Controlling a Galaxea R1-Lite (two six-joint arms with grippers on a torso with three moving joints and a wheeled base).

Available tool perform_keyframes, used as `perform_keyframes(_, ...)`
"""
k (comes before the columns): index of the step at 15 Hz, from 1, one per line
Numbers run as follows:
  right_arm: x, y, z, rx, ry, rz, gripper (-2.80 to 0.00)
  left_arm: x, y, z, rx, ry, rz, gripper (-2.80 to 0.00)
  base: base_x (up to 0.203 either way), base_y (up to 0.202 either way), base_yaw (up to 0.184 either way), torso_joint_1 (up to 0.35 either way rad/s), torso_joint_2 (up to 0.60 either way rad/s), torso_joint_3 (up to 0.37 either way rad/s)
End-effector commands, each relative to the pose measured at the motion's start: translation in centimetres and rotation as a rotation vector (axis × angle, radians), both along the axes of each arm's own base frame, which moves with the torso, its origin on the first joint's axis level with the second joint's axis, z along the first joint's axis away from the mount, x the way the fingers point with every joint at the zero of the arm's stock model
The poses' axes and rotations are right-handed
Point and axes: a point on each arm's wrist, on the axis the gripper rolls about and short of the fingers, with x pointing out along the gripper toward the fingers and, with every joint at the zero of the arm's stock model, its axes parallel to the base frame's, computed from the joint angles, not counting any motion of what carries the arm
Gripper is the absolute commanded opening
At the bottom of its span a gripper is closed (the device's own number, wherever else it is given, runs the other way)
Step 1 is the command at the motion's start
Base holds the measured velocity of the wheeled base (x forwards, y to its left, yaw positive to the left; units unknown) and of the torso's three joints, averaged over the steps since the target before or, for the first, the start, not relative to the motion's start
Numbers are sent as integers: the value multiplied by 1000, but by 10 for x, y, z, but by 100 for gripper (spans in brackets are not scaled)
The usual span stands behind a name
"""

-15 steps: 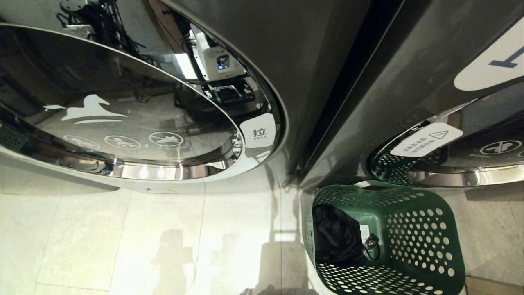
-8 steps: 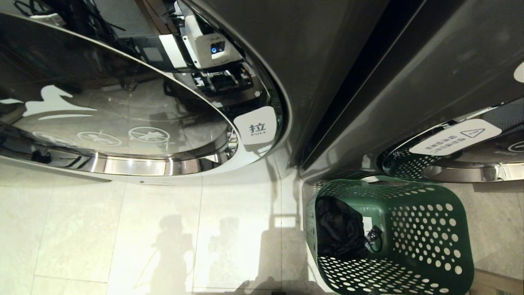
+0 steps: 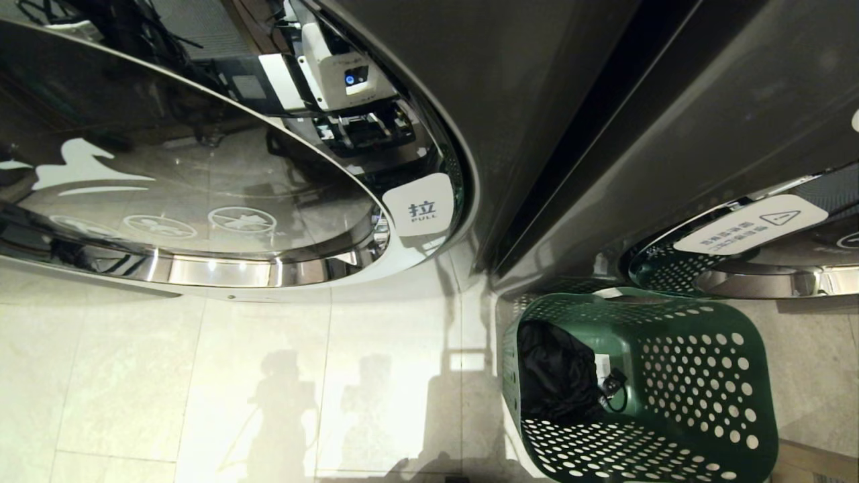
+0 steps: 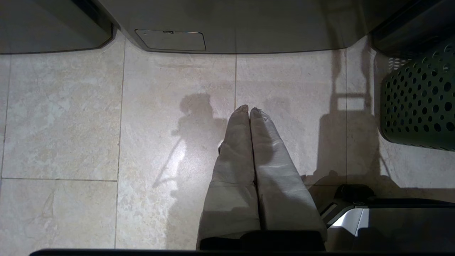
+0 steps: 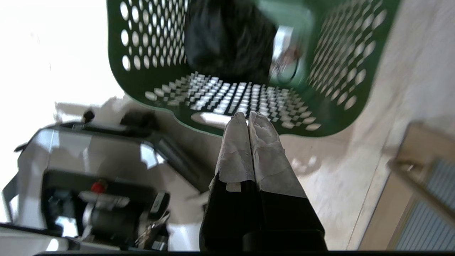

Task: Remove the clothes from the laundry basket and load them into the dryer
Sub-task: Take the clothes out of the basket

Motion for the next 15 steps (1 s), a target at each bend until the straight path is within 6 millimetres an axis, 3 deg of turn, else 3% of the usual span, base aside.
perform_keyframes(1,42,0,-7,9,236,6,-280,0,0,-1,0,2,0,-280,0,0,0,0,0,0)
perform_keyframes(6,121,3,-49,28,384,38,-280,0,0,-1,0,3,0,-280,0,0,0,0,0,0)
perform_keyframes(10,145,20,-78,52,393,117,-280,0,0,-1,0,2,0,-280,0,0,0,0,0,0)
perform_keyframes(15,167,29,-92,59,381,142,-280,0,0,0,0,0,0,-280,0,0,0,0,0,0)
